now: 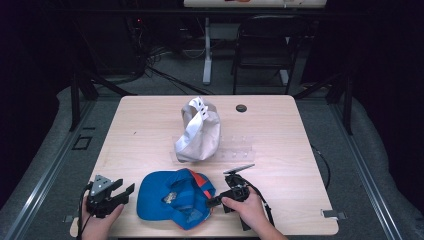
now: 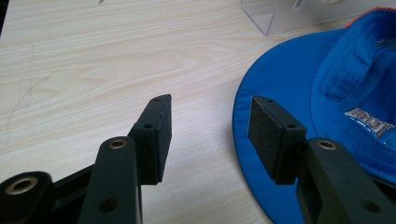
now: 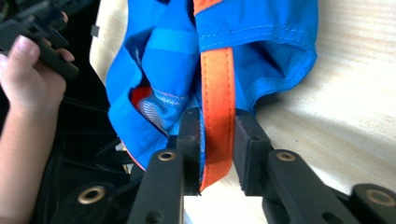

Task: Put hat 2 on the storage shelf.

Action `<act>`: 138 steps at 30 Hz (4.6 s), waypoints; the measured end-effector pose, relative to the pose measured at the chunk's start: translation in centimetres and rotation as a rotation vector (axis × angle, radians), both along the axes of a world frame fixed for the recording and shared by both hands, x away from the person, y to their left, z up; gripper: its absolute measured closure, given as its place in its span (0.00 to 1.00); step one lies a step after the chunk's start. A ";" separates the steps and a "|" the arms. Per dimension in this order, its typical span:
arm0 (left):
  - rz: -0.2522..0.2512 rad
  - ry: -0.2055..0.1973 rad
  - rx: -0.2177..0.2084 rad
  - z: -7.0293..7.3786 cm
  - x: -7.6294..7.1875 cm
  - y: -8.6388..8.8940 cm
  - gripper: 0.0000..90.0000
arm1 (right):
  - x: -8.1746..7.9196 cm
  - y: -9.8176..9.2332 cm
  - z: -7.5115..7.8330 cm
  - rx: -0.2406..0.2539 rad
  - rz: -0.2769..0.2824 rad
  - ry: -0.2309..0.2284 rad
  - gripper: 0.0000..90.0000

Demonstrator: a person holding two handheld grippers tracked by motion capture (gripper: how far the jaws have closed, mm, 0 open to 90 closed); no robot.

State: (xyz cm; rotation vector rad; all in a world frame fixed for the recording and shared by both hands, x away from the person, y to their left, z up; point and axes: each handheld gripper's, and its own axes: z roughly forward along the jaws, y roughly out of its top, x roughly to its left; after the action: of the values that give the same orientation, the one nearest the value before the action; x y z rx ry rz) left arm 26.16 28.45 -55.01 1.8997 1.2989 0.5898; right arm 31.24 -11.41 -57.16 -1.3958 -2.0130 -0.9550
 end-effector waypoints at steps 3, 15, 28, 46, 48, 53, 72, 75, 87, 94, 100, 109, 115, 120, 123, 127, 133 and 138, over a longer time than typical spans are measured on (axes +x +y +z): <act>-0.004 0.002 -0.001 0.0 0.1 -0.2 0.56 | 0.0 -0.2 0.2 0.019 -0.024 -0.001 0.86; -0.026 0.000 0.001 0.0 0.7 -0.8 0.56 | 0.2 -0.9 2.0 0.009 -0.048 -0.013 0.86; -0.071 -0.009 -0.002 0.2 2.0 -1.9 0.56 | 0.9 -2.8 6.0 -0.050 -0.050 -0.020 0.86; -0.104 -0.011 -0.002 0.2 2.9 -2.8 0.56 | 1.6 -4.2 10.6 -0.017 -0.062 0.053 0.86; -0.103 -0.011 -0.002 0.2 2.8 -2.7 0.56 | 1.7 -4.3 10.8 0.030 -0.073 0.066 0.86; -0.106 -0.004 0.005 0.2 2.8 -2.7 0.56 | 2.3 -4.6 11.8 0.122 -0.085 0.103 0.86; -0.095 -0.014 0.001 0.3 2.7 -2.4 0.56 | 2.9 -6.1 17.6 0.293 -0.127 0.106 0.87; -0.095 -0.014 0.001 0.3 2.7 -2.4 0.56 | 3.0 -6.4 18.4 0.296 -0.136 0.099 0.87; -0.096 -0.014 0.003 0.3 2.7 -2.4 0.56 | 3.7 -9.4 20.9 0.303 -0.232 0.080 0.87; -0.099 -0.011 0.001 0.2 2.7 -2.5 0.56 | 4.4 -10.4 22.1 0.307 -0.272 0.060 0.87; -0.102 -0.004 0.001 0.2 2.7 -2.4 0.55 | 5.2 -10.9 23.6 0.302 -0.300 0.037 0.87; -0.103 -0.007 0.003 0.1 2.8 -2.5 0.53 | 6.7 -11.8 26.2 0.308 -0.365 -0.004 0.86; -0.102 -0.004 0.003 0.1 2.8 -2.4 0.52 | 8.0 -12.3 27.3 0.307 -0.410 -0.026 0.86; -0.103 -0.002 0.007 0.0 2.8 -2.4 0.51 | 9.1 -12.4 27.9 0.310 -0.452 -0.041 0.87; -0.105 -0.007 0.010 0.0 2.8 -2.5 0.51 | 9.9 -12.5 27.8 0.294 -0.469 -0.042 0.86; -0.108 -0.002 0.005 0.0 2.9 -2.5 0.51 | 10.8 -12.5 27.5 0.278 -0.495 -0.043 0.86; -0.107 0.009 0.012 0.1 2.8 -2.3 0.51 | 12.0 -12.5 26.8 0.235 -0.520 -0.036 0.86; -0.110 0.009 0.015 0.1 2.9 -2.3 0.51 | 12.6 -12.7 26.3 0.226 -0.550 -0.030 0.86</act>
State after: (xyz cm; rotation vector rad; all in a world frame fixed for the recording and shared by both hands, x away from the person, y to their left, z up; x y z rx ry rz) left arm 29.03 26.15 -54.92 1.9736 1.1907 0.5360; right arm 43.79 -24.11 -30.83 -1.8467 -1.4962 -1.3875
